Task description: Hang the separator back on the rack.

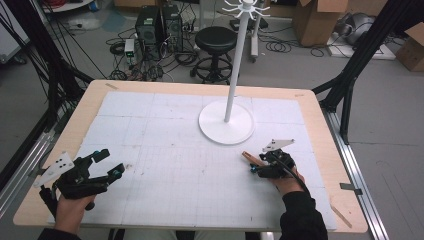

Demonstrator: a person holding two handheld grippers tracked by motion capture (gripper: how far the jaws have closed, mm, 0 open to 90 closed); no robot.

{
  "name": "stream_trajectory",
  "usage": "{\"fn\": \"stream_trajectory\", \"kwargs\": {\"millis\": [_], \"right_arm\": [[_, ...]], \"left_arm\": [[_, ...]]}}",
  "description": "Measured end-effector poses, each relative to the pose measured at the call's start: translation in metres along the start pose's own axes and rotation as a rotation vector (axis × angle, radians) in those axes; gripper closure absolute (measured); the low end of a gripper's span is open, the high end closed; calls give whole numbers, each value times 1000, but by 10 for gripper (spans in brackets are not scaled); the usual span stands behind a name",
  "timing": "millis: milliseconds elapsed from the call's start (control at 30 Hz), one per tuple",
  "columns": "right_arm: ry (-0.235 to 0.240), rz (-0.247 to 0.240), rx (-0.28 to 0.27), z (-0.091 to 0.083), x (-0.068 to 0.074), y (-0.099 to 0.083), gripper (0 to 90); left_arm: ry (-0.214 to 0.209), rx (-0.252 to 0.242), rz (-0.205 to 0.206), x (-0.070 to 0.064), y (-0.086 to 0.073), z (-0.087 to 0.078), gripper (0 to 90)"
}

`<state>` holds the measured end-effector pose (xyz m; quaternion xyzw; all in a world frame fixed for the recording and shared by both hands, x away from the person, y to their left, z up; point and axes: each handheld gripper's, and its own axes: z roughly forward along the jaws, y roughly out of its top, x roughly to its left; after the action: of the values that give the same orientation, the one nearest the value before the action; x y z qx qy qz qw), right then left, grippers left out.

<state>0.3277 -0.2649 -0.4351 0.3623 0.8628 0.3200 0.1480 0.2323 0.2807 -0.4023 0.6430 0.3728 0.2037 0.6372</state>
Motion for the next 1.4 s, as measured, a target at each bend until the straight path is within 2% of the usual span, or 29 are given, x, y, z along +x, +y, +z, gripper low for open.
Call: {"fn": "stream_trajectory", "kwargs": {"millis": [300, 333, 433, 567, 867, 1033, 1400], "right_arm": [[17, 6, 21, 1, -1, 1, 571], [26, -2, 30, 1, -1, 2, 606], [22, -16, 50, 1, 1, 5, 634], [23, -23, 60, 1, 1, 7, 638], [10, 6, 81, 1, 4, 9, 670], [25, 31, 67, -3, 3, 8, 671], [81, 86, -104, -33, 10, 5, 672]], "left_arm": [[-1, -1, 0, 0, 0, 0, 166], [-1, -1, 0, 0, 0, 0, 166], [-1, -4, -3, 0, 0, 0, 166], [-2, -6, -4, 0, 0, 0, 167], [0, -7, -6, 0, 0, -1, 166], [-1, -6, -5, 0, 0, 0, 166], [-4, -2, 3, -2, 0, 1, 166]]}}
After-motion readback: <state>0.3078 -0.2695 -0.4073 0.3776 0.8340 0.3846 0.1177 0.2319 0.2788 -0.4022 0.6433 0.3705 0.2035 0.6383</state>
